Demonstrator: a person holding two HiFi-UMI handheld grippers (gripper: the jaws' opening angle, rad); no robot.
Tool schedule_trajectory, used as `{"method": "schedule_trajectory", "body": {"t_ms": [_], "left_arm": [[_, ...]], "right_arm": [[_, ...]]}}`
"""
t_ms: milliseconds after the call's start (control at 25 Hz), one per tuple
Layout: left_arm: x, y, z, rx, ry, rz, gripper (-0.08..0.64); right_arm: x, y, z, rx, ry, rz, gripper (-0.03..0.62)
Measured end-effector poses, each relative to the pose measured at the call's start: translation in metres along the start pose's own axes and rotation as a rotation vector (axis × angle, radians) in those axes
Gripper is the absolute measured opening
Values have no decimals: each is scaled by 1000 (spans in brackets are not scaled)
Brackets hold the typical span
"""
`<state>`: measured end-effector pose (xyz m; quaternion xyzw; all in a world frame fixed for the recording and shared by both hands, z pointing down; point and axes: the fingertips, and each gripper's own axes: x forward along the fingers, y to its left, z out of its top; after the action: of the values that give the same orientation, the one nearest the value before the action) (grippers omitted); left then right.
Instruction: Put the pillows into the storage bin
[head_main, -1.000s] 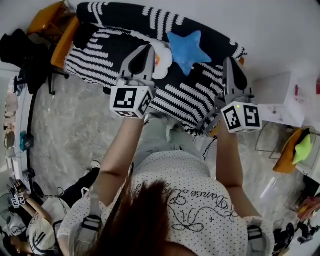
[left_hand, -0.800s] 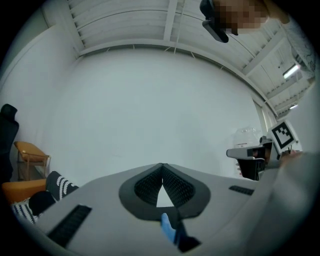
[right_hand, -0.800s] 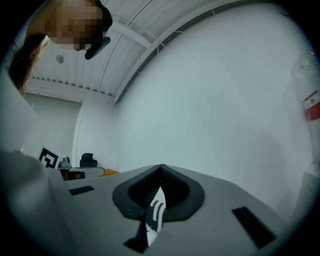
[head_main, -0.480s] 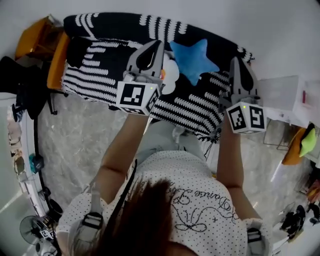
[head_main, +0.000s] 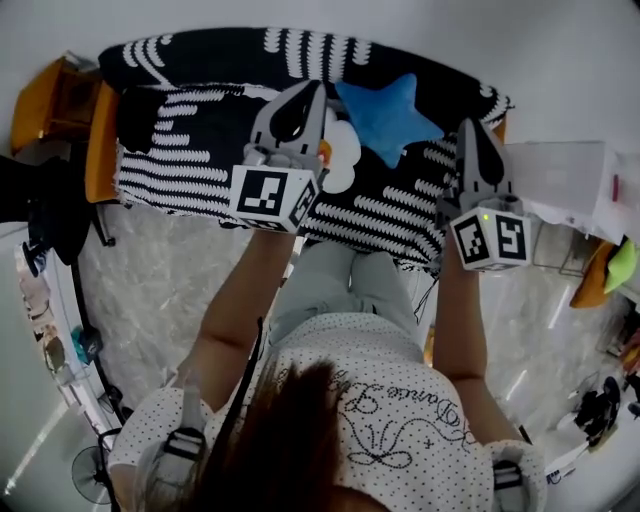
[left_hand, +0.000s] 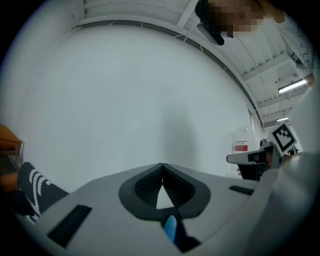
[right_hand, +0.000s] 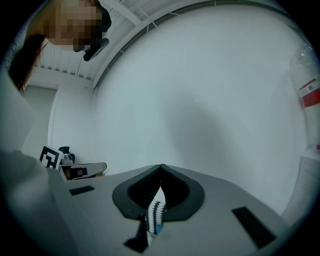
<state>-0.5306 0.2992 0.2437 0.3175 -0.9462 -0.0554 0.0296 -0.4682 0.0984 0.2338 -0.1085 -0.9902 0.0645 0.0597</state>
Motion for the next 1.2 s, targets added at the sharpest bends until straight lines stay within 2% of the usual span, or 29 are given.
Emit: {"method": "schedule_trajectory", "body": {"t_ms": [360,760,920,1080,1200], "left_arm": [[34,14,-50,-36,34,66,5],[70,37,-122,-62,101,129,5],[84,45,-147,-64,116,137,5],[94,48,-169,-60,144,134,5],[102,50,-187,-70,161,135,5]], "right_arm": [[42,-44,-56,48,79,7,11],[101,-90,-148,119,177,-8,34],[129,-101,-190,144,218,-11,62],[153,-112,-229,202,261,-27,143],[168,-122,-253,230,285,-37,169]]}}
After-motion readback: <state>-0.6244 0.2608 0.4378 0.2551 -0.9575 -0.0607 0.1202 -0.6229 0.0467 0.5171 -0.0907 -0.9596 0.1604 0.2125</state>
